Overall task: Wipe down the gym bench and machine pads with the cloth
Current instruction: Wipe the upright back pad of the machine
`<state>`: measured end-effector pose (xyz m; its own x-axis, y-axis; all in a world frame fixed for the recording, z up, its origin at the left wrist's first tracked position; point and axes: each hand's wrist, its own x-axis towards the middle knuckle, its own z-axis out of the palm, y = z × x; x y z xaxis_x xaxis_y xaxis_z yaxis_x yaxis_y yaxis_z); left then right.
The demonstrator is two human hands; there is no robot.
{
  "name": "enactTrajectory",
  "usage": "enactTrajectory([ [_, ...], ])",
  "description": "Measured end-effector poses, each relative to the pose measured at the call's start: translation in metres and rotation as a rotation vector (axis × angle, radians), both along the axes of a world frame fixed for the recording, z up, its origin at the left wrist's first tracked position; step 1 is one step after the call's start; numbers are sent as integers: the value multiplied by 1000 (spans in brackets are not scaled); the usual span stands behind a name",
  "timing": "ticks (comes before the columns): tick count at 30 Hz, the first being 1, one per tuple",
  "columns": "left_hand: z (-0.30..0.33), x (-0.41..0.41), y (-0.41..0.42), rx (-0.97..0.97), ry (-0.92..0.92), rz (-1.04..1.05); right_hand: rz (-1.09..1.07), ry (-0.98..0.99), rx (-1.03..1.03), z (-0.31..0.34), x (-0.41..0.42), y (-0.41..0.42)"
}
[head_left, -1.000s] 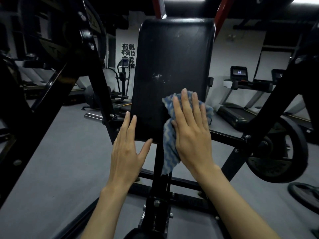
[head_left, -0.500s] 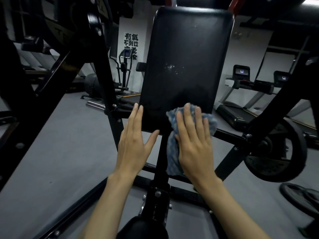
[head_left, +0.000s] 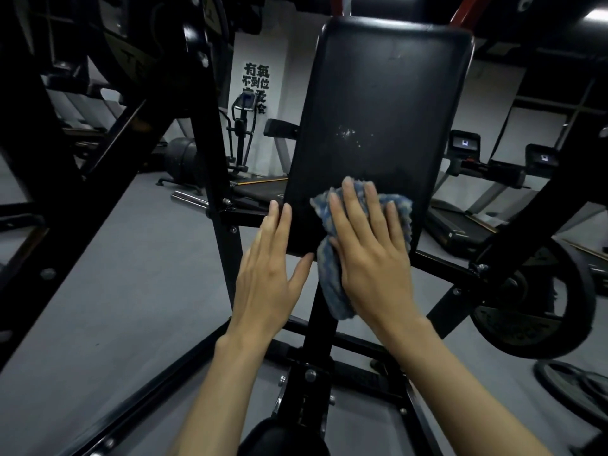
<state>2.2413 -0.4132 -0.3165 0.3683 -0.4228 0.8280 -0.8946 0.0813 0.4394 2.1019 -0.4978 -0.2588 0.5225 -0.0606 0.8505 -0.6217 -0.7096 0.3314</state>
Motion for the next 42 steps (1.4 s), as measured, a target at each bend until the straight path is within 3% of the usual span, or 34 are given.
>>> enactTrajectory([
  [8, -5, 13, 2, -42, 40, -130, 4, 73, -33, -31, -10, 4],
  [13, -6, 15, 4, 19, 39, -113, 23, 47, 8, 9, 27, 8],
  [19, -11, 18, 2, 44, 74, -108, 18, 160, -48, -26, 6, 5],
  [25, -7, 17, 5, 25, 100, -124, 48, 106, -16, 4, 49, 15],
  [30, -9, 24, 5, 35, 100, -61, 63, 147, -48, -31, 24, 9],
  [36, -9, 25, 8, 44, 128, -57, 76, 137, -34, -7, 53, 16],
  [42, -11, 25, 7, 43, 139, -78, 56, 140, -33, -37, 32, 15],
])
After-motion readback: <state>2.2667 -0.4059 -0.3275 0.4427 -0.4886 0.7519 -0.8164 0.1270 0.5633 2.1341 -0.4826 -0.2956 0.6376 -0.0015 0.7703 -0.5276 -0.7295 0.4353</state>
